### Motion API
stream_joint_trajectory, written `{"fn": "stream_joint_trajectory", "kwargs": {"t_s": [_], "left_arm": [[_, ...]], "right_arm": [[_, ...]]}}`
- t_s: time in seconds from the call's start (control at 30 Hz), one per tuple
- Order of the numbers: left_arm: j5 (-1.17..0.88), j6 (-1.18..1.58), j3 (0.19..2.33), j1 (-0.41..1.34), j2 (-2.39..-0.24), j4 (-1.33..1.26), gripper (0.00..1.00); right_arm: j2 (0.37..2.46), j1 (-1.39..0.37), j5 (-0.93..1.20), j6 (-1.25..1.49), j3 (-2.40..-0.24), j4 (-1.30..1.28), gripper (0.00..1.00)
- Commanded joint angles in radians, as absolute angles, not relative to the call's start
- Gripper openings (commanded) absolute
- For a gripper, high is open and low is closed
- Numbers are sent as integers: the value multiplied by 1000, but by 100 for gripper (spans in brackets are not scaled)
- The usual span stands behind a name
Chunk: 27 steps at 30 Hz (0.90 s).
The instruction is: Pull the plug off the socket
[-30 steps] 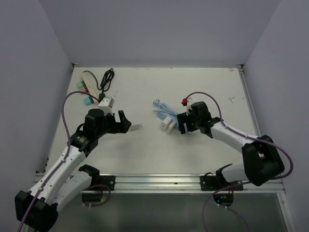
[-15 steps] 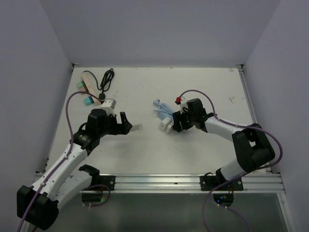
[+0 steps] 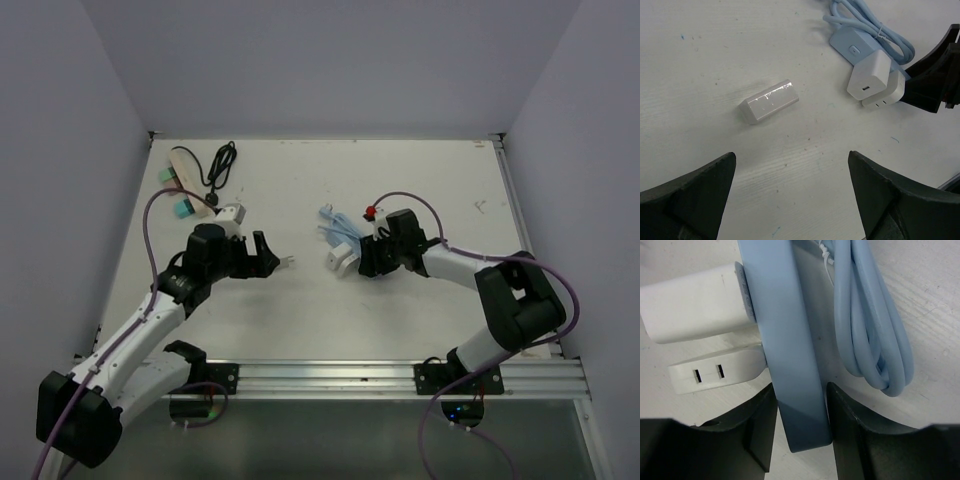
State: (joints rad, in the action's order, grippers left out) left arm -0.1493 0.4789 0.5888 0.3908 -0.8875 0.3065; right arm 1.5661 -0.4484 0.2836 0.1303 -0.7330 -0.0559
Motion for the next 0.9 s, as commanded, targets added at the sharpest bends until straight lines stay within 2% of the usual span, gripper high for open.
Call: {"fn": "stream_joint_trajectory", "kwargs": {"t_s": [0.0, 0.23, 0.33, 0.47, 0.5, 0.87], "left_arm": [[-150, 485, 600, 431, -925, 219, 97], [-60, 463, 669, 618, -1058, 72, 94], [-63, 445, 698, 650, -1138, 17, 89], [-22, 417, 733, 712, -1206, -51, 87], [-5, 402, 738, 745, -1212, -63, 84], [104, 422, 834, 930, -1325, -77, 78]], "right_arm": [[1554, -446, 337, 158, -706, -8, 47], [1497, -448, 399, 210, -664, -6, 13], [1418, -446, 410, 248, -643, -5, 7], [1322, -446, 423, 276, -643, -35, 1], [1304, -448, 425, 285, -643, -49, 0], [1210, -448, 385, 353, -660, -166, 0]]}}
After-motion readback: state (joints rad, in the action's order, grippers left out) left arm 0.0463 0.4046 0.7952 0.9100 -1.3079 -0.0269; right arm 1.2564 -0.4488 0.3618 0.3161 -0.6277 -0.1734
